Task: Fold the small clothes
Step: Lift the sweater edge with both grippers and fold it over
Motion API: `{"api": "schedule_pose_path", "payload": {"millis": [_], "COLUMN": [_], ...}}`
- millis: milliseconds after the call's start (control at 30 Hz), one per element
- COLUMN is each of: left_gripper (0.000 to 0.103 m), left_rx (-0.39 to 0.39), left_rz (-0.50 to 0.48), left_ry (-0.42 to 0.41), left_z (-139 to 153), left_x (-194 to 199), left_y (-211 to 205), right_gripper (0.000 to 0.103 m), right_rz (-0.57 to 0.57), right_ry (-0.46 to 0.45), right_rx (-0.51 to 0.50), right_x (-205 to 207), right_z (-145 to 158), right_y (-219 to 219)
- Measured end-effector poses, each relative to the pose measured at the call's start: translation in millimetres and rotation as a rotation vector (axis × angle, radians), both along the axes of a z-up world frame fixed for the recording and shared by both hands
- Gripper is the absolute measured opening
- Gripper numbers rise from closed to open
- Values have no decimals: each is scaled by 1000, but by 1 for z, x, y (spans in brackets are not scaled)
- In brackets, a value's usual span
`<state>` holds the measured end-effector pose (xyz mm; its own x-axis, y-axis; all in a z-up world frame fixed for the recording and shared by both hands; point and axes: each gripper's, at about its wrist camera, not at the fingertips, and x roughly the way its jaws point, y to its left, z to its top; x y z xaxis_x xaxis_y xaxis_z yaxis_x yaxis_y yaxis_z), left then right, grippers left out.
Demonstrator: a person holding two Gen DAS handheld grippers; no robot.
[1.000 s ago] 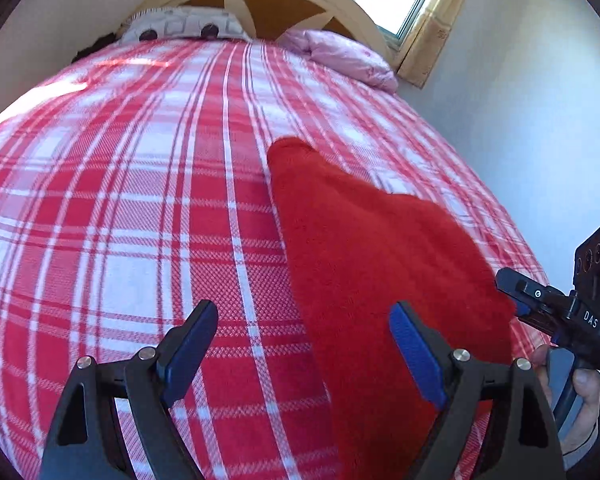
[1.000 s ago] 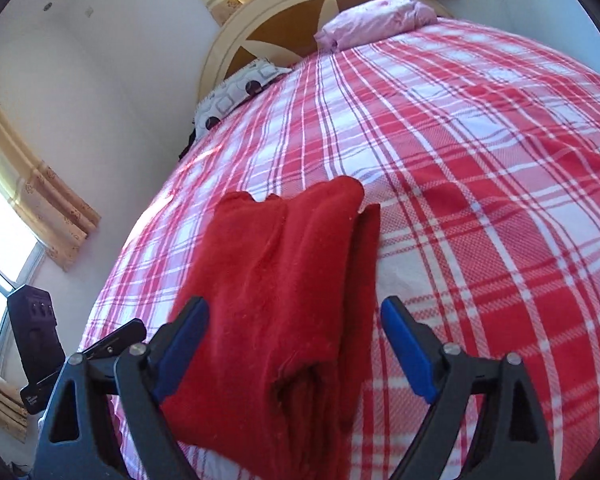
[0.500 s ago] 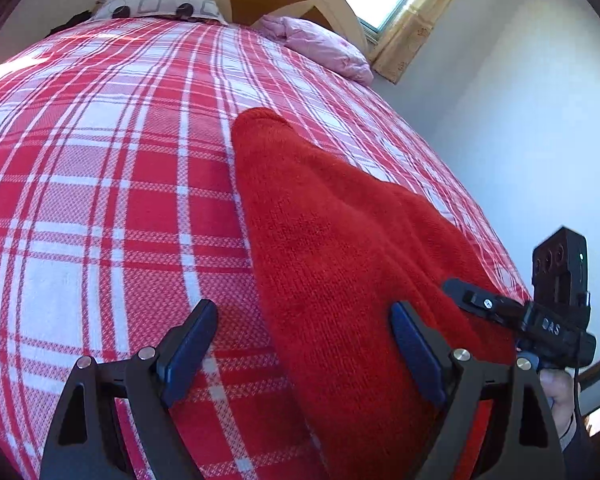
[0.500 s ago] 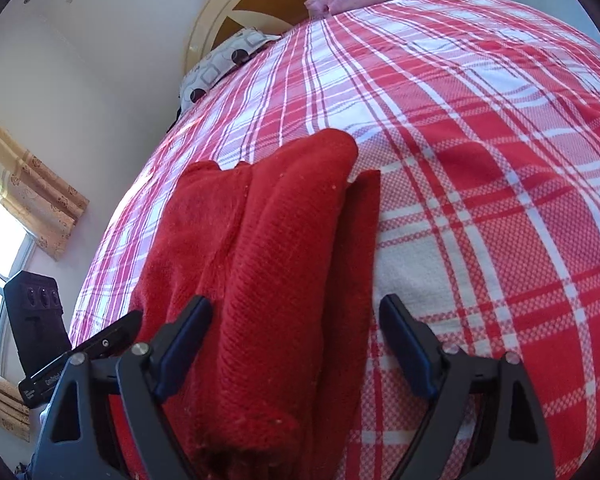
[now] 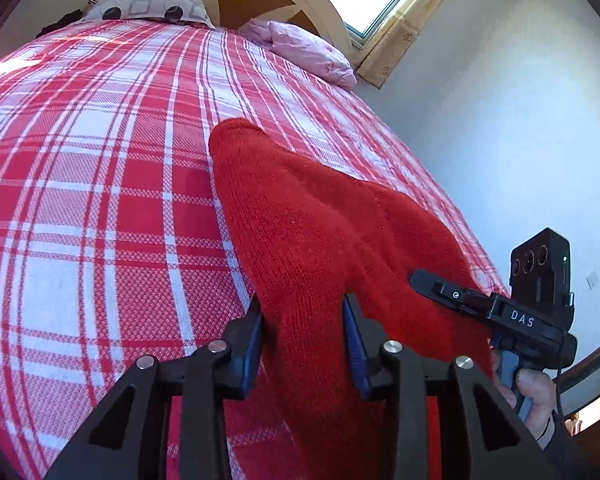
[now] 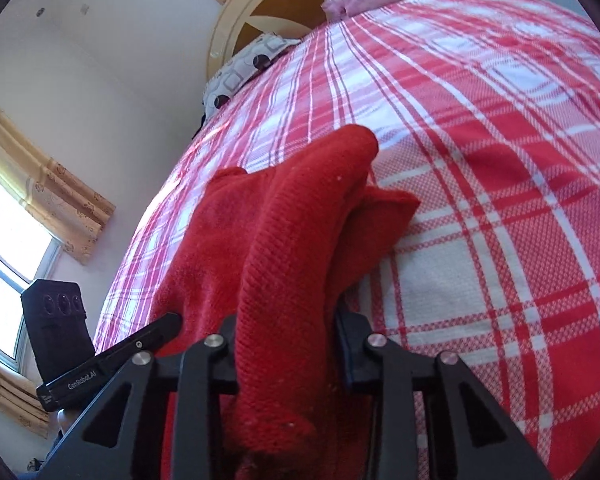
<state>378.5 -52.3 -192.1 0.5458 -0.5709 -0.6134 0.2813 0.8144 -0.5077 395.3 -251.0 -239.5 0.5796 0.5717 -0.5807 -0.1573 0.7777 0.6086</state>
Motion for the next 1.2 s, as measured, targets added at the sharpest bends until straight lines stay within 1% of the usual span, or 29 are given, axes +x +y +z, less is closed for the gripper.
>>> {"api": "schedule_pose_path", "payload": {"millis": [133, 200, 300, 433, 600, 700, 900, 1200], "left_gripper": [36, 36, 35, 35, 35, 35, 35, 35], "left_rx": [32, 61, 99, 150, 180, 191, 245, 259], "left_rz": [18, 36, 75, 135, 201, 240, 326, 430], "left_ry": [-53, -78, -122, -134, -152, -158, -174, -171], "left_z": [23, 34, 52, 64, 73, 76, 81, 78], "left_x": [-22, -34, -59, -77, -100, -111, -138, -175], "left_y": [11, 17, 33, 56, 87, 106, 143, 196], "right_gripper": [34, 34, 34, 34, 34, 34, 34, 34], "right_rz": [5, 19, 47, 97, 167, 212, 294, 401], "right_ry": [-26, -36, -61, -107, -156, -164, -174, -184], "right_rx": [17, 23, 39, 58, 46, 51, 57, 58], "right_x": [-10, -17, -23, -35, -49, -57, -70, -88], "right_z": [9, 13, 26, 45, 62, 66, 71, 75], "right_y": [8, 15, 33, 60, 101, 126, 174, 243]}}
